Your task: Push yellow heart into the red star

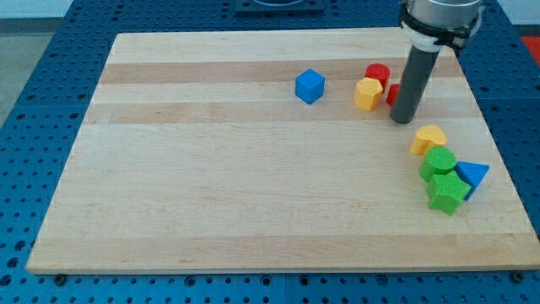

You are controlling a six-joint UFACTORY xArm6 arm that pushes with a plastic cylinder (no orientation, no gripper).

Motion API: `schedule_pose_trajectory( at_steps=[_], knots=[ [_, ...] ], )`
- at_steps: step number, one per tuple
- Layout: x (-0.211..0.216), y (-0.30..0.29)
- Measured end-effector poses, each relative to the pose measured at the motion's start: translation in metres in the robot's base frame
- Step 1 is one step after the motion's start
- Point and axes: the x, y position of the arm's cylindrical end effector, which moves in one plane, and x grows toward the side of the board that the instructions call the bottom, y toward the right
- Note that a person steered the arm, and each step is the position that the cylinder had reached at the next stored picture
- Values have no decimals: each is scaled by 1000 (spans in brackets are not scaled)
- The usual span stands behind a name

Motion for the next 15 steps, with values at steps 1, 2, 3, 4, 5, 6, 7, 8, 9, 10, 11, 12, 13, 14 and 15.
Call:
schedule_pose_trajectory(
  at_steps=[1,2,3,4,5,6,7,8,9,10,11,12,13,14,15],
  knots=[
    [0,27],
    [0,58],
    [2,61],
    [40,60],
    [52,60],
    [55,60],
    [72,54],
    [73,45],
    [73,39],
    [73,36],
    [71,36],
    [64,36],
    [53,36],
    [38,36],
    [23,36]
  ],
)
